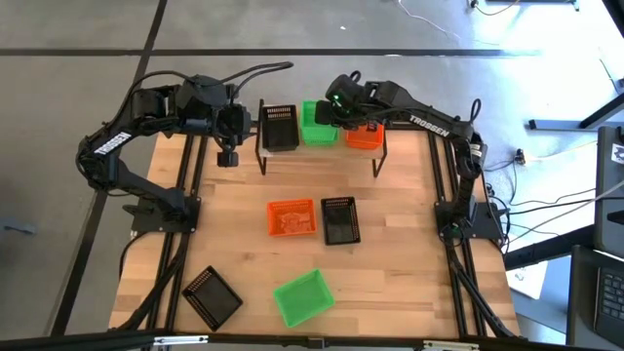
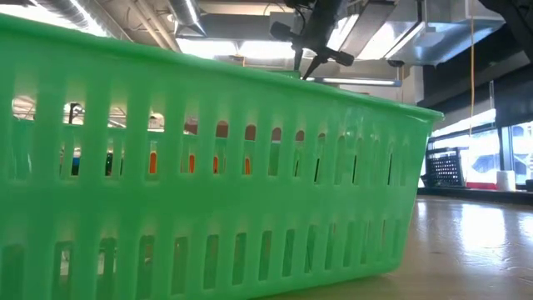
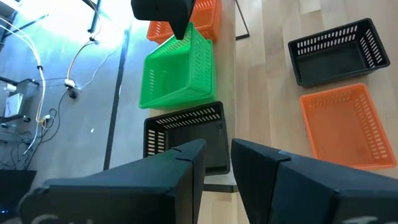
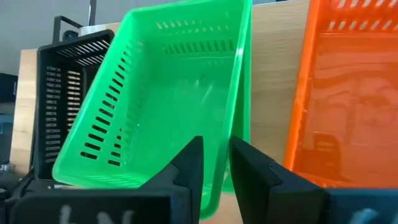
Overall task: Stack baskets on shelf by color
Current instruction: Stack the right green bin on top of the other green bin on the shelf
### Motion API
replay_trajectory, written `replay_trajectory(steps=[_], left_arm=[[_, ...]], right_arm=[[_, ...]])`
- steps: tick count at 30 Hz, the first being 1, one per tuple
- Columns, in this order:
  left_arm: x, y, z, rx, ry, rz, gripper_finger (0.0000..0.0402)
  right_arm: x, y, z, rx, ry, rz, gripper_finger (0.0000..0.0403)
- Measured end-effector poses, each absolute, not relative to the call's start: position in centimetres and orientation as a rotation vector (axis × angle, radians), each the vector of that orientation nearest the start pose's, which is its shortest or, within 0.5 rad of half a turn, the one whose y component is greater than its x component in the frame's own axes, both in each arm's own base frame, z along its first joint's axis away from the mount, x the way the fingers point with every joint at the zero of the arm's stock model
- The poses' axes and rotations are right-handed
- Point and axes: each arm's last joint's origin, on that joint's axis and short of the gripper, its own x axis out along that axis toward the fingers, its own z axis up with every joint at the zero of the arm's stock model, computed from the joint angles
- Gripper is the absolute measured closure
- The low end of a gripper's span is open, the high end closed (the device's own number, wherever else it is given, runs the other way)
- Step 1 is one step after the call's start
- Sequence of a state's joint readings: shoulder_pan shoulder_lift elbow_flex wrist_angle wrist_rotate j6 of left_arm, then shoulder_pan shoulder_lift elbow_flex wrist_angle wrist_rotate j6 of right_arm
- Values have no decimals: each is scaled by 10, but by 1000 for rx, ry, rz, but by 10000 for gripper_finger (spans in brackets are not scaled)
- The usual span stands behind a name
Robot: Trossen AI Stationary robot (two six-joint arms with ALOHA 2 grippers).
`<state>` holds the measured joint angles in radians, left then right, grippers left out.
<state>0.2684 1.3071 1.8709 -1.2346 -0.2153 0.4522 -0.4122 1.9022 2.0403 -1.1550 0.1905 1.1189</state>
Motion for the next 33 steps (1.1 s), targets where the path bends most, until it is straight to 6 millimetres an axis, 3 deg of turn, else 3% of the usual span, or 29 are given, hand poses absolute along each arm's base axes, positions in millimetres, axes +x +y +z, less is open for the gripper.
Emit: replay_trajectory(steps=[9, 19, 24, 29, 33], left_arm=[[192, 59, 479, 397, 782, 304, 331], [189, 66, 479, 364, 787, 346, 331], [187, 72, 479, 350, 793, 376, 331], [186, 75, 479, 336, 793, 393, 331], [186, 76, 479, 319, 791, 406, 331]], right_arm=[[347, -157, 386, 975, 499, -1097, 329], [376, -110, 418, 726, 398, -648, 329], [385, -97, 412, 684, 442, -587, 339], [388, -98, 404, 696, 470, -626, 394], [390, -102, 396, 691, 514, -636, 397]])
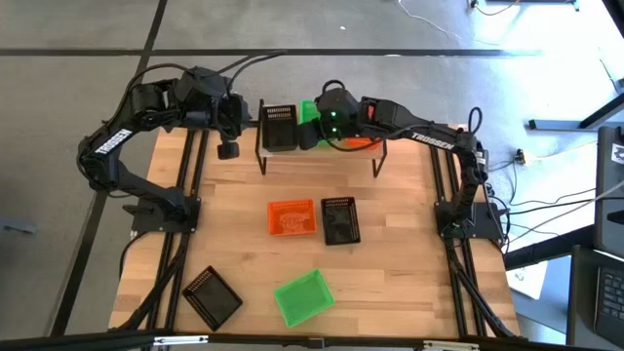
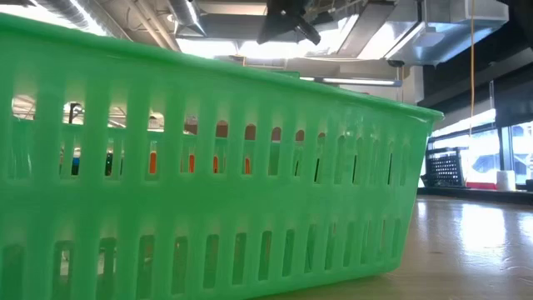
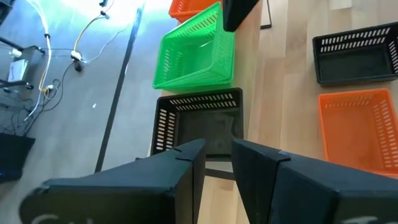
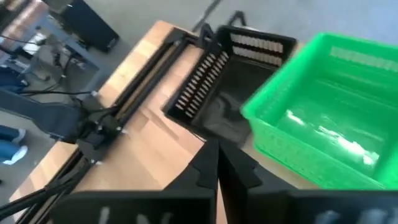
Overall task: Stack baskets on shelf by color
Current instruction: Stack the right green bin on top of the other green bin on the shelf, then stack the bottom black bin on top of the other black bin on the shelf
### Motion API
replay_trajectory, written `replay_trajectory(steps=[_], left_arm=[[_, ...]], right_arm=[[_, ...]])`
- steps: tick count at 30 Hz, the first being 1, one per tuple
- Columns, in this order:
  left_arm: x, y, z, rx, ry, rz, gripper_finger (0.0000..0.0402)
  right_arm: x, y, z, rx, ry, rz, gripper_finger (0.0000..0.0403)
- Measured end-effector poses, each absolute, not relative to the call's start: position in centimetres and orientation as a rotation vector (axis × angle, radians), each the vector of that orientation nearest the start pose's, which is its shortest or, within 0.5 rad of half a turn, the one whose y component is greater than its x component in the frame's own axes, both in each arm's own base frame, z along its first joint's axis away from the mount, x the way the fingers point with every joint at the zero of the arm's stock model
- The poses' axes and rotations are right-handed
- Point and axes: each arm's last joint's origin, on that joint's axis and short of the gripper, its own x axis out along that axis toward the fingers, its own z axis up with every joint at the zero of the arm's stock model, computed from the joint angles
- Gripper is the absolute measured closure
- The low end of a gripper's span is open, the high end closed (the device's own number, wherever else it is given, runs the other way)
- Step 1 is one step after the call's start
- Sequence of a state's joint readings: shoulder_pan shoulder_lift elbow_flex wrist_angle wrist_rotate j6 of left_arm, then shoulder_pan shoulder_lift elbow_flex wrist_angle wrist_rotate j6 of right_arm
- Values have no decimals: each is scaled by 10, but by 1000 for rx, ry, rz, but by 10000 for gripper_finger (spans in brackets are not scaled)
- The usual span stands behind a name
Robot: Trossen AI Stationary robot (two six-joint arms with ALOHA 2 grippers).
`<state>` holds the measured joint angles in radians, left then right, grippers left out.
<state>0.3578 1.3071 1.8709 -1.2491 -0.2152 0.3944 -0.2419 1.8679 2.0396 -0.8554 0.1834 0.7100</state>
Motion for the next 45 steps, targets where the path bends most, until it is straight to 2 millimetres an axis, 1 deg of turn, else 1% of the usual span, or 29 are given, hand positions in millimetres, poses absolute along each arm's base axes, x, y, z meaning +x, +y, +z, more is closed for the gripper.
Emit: replay_trajectory(steps=[6, 10, 20, 26, 28, 31, 34, 37, 40, 43, 45], left_arm=[[186, 76, 479, 318, 791, 406, 331], [186, 76, 479, 318, 790, 406, 331], [186, 76, 479, 317, 789, 407, 331], [186, 76, 479, 318, 790, 407, 331], [186, 76, 479, 318, 789, 407, 331], [186, 76, 479, 318, 790, 407, 331], [186, 76, 479, 305, 787, 412, 331], [185, 76, 479, 268, 787, 424, 331], [181, 78, 475, 209, 824, 450, 331], [175, 81, 471, 140, 875, 483, 331], [173, 82, 469, 89, 884, 458, 331]], right_arm=[[388, -112, 388, 698, 553, -705, 401], [389, -116, 385, 711, 559, -706, 401], [399, -132, 365, 738, 612, -716, 402], [397, -136, 365, 740, 609, -725, 403], [398, -136, 366, 743, 603, -702, 403], [399, -135, 370, 706, 599, -654, 403], [398, -131, 378, 612, 606, -604, 403], [396, -123, 393, 501, 612, -546, 403], [393, -114, 410, 391, 606, -487, 403], [385, -102, 430, 275, 627, -444, 403], [377, -93, 440, 191, 659, -444, 403]])
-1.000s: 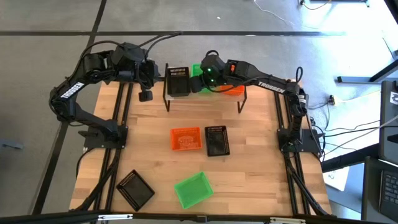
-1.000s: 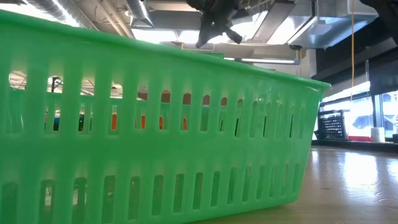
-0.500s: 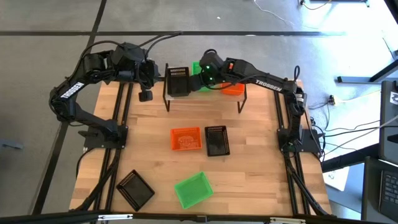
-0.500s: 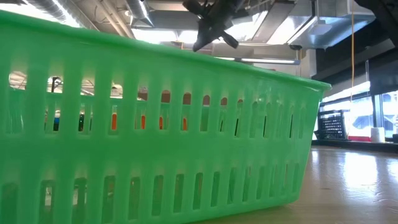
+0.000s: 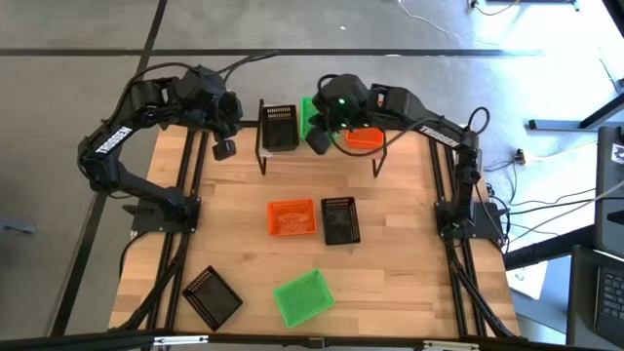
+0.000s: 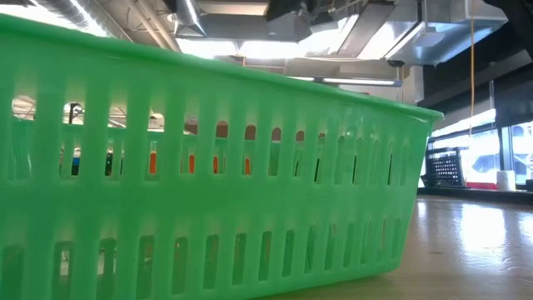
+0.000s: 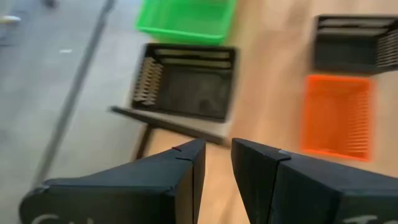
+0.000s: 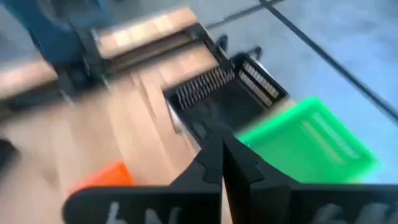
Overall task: Stack baskets on shelf by color
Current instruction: Stack the bottom black bin on top of the other black bin on the shelf
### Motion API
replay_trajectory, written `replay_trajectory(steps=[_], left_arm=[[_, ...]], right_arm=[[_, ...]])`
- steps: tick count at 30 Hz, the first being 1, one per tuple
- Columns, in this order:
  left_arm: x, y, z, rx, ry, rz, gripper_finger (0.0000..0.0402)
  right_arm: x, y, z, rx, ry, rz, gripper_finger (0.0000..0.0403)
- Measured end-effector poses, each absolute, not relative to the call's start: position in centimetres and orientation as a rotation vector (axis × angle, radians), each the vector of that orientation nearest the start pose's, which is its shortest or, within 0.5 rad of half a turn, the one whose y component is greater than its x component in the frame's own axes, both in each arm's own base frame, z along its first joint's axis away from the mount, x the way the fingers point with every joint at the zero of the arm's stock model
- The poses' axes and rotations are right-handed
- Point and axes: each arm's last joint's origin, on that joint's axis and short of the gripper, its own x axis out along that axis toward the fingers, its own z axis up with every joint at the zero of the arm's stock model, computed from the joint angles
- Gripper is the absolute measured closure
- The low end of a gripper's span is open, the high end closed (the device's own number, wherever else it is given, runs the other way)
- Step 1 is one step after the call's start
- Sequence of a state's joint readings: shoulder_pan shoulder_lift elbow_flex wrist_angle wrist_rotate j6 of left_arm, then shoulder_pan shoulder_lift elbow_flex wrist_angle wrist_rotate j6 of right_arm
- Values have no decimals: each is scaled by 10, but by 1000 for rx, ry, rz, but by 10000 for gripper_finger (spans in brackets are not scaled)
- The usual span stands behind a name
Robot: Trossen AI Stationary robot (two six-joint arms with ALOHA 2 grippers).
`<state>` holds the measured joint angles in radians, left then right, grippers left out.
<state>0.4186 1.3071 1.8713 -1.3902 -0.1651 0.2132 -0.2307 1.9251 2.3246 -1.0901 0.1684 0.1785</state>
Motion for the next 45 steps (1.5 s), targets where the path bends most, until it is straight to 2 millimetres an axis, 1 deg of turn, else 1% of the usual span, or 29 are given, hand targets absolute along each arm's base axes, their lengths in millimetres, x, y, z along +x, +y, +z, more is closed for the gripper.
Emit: replay_trajectory(steps=[1, 3, 5, 9, 11, 15, 19, 22, 26, 30, 32, 35, 38, 41, 43, 45], left_arm=[[173, 82, 469, 58, 875, 420, 331], [173, 81, 468, 10, 859, 337, 331], [173, 80, 468, -17, 844, 276, 331], [174, 80, 468, -30, 836, 244, 331], [177, 82, 463, -33, 850, 238, 331], [190, 85, 439, -81, 887, 163, 331], [202, 89, 413, -123, 920, 105, 331], [210, 90, 395, -129, 937, 96, 331], [230, 88, 365, -141, 925, 74, 331], [237, 83, 343, -147, 936, 55, 331], [238, 78, 334, -187, 975, 55, 331], [238, 69, 322, -264, 1030, 62, 331], [232, 53, 318, -302, 1115, 41, 331], [224, 35, 316, -308, 1221, -17, 331], [215, 22, 316, -314, 1305, -88, 331], [210, 8, 315, -322, 1371, -175, 331]], right_arm=[[372, -89, 443, 156, 695, -457, 403], [364, -82, 443, 89, 755, -491, 403], [355, -75, 440, 60, 824, -495, 403], [335, -64, 441, 77, 945, -500, 403], [331, -59, 438, 74, 990, -510, 403], [320, -46, 440, 42, 1056, -486, 403], [312, -34, 448, -35, 1042, -416, 403], [296, -28, 461, -71, 1004, -381, 403], [273, -26, 478, -95, 952, -322, 403], [248, -24, 489, -123, 915, -249, 403], [235, -26, 487, -108, 928, -239, 403], [215, -28, 474, -83, 978, -269, 403], [201, -28, 462, -83, 964, -291, 403], [194, -29, 451, -80, 910, -299, 403], [193, -29, 442, -74, 896, -287, 403], [192, -31, 433, -77, 897, -266, 403]])
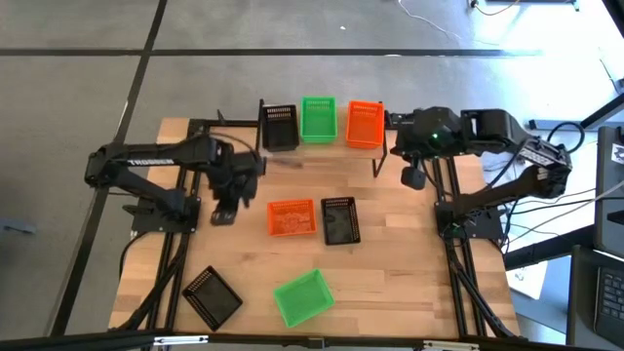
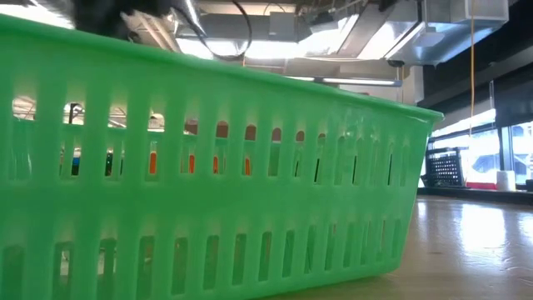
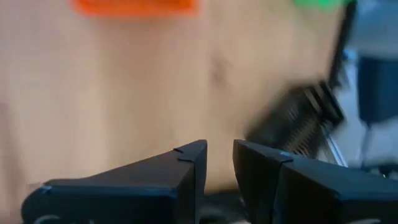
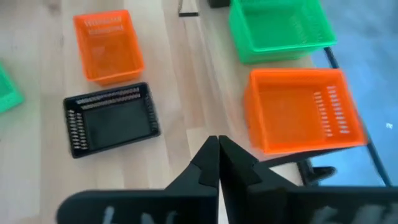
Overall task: Stack baskets on shelf by color
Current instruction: Stack the bottom black bin on top of the other black bin on the shelf
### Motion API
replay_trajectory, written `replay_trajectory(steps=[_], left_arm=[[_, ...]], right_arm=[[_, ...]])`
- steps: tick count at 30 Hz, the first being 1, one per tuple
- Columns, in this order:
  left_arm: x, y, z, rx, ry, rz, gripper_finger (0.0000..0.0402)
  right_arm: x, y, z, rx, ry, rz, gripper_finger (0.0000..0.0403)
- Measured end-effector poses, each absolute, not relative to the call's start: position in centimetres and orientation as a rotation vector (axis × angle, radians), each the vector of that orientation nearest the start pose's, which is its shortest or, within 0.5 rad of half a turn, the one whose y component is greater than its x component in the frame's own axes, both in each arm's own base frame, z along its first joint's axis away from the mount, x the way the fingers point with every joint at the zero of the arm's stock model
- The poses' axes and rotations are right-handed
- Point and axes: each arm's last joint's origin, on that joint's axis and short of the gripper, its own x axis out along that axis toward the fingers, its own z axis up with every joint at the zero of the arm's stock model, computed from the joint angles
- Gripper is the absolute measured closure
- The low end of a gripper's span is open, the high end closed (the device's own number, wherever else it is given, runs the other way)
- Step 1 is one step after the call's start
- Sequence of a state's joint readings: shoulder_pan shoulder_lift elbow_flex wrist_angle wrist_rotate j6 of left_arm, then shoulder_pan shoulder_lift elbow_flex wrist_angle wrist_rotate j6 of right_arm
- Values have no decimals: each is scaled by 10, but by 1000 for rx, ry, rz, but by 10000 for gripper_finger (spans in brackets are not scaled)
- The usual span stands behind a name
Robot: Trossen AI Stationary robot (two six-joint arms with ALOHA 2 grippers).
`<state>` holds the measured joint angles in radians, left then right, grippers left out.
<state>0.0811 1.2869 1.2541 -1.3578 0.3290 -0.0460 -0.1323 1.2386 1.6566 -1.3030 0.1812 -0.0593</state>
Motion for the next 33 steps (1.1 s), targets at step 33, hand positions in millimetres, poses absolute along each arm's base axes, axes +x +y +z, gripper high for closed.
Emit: replay_trajectory(steps=[33], left_arm=[[186, -132, 323, -296, 1247, -136, 331]], right_arm=[[199, -37, 436, -48, 776, -278, 403]])
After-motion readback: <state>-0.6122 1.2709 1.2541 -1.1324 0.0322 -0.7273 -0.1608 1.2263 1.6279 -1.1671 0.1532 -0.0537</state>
